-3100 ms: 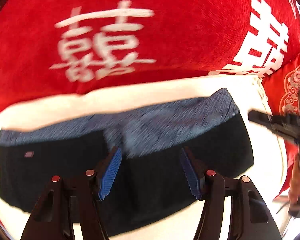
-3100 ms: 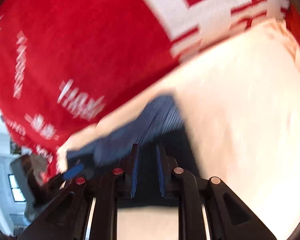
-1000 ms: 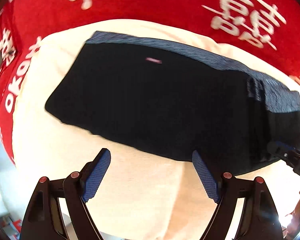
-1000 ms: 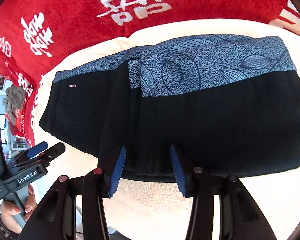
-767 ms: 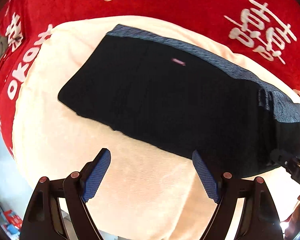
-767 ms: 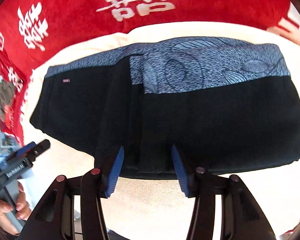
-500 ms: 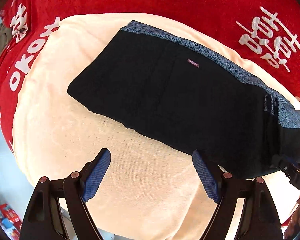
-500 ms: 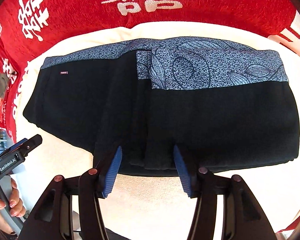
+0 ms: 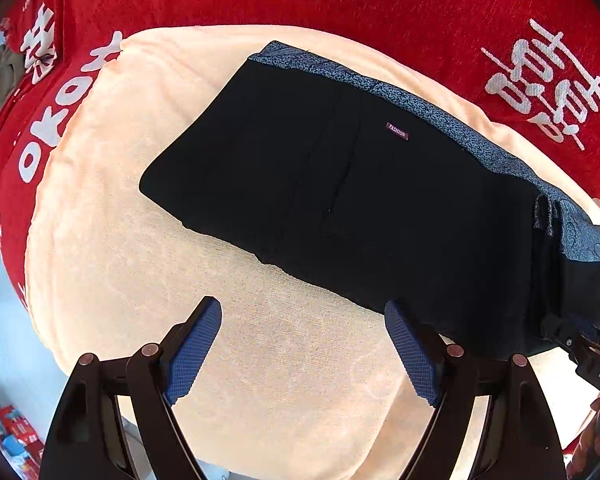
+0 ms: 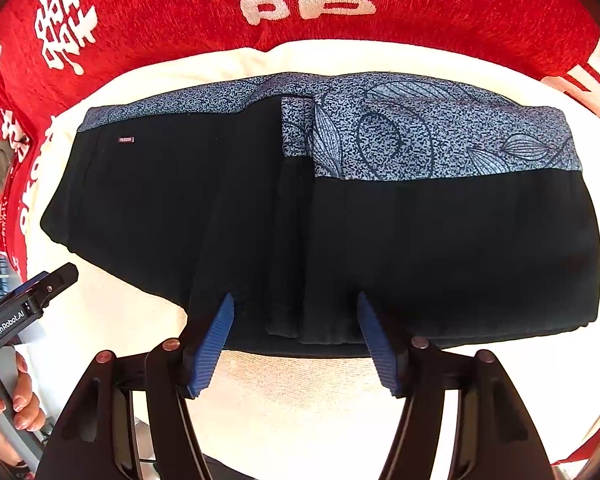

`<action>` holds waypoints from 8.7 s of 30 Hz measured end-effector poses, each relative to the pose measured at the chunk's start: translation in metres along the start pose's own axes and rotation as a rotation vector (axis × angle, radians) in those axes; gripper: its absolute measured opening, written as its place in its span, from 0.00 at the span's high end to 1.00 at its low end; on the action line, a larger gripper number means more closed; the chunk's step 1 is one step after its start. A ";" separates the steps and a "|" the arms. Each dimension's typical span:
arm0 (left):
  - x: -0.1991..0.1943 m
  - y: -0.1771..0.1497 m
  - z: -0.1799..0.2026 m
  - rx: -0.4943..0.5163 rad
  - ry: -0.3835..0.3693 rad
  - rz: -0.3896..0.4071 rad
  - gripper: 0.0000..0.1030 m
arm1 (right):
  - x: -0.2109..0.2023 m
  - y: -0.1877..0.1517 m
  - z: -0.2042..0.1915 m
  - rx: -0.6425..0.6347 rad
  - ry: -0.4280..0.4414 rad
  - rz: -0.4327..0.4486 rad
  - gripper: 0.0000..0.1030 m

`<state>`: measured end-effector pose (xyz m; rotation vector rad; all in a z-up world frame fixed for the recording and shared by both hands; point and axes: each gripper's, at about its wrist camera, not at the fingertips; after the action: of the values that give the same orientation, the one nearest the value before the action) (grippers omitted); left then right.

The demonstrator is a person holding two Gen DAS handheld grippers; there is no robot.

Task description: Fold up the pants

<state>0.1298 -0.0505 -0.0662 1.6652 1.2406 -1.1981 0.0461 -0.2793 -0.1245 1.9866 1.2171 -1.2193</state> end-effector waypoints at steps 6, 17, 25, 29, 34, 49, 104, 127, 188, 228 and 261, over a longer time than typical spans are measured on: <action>0.002 0.002 0.000 -0.001 0.000 -0.008 0.18 | 0.001 0.001 0.000 -0.006 -0.005 -0.005 0.33; 0.005 0.005 -0.002 -0.009 -0.006 -0.013 0.18 | 0.000 -0.001 -0.005 -0.012 -0.027 -0.003 0.31; 0.010 0.009 -0.009 -0.028 -0.018 -0.022 0.18 | -0.016 -0.003 -0.028 -0.077 -0.018 0.055 0.38; 0.013 0.010 -0.014 -0.044 -0.023 -0.025 0.18 | -0.015 -0.001 -0.042 -0.126 0.022 0.041 0.69; 0.015 0.012 -0.019 -0.057 -0.027 -0.027 0.18 | 0.006 -0.001 -0.037 -0.105 0.021 -0.019 0.70; 0.022 0.017 -0.029 -0.074 -0.040 -0.025 0.18 | 0.022 -0.009 -0.018 -0.046 0.040 -0.054 0.71; -0.028 0.024 0.011 0.095 -0.011 0.466 0.69 | -0.010 0.135 -0.201 -0.231 0.324 -0.307 0.12; -0.139 -0.014 0.099 0.331 -0.049 0.661 0.69 | -0.075 0.127 -0.131 -0.209 0.538 -0.232 0.77; -0.054 -0.005 0.240 0.285 -0.030 0.072 0.13 | -0.118 0.007 0.185 0.044 0.167 0.026 0.60; -0.044 0.052 0.205 0.224 -0.047 0.040 0.13 | -0.152 -0.002 0.248 0.218 0.256 0.040 0.22; 0.028 0.058 0.171 0.134 -0.568 -0.075 0.37 | -0.082 0.032 0.284 0.310 0.704 -0.060 0.45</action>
<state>0.1459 -0.2152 -0.1435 1.2390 0.8825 -1.6816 -0.0631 -0.5487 -0.1868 2.7658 1.4703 -0.7751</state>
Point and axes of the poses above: each gripper's, at about its wrist camera, not at the fingertips, and x roughly the way its jaws point, z to its right, y to its top, and after that the axes turned 14 degrees about y, right-handed
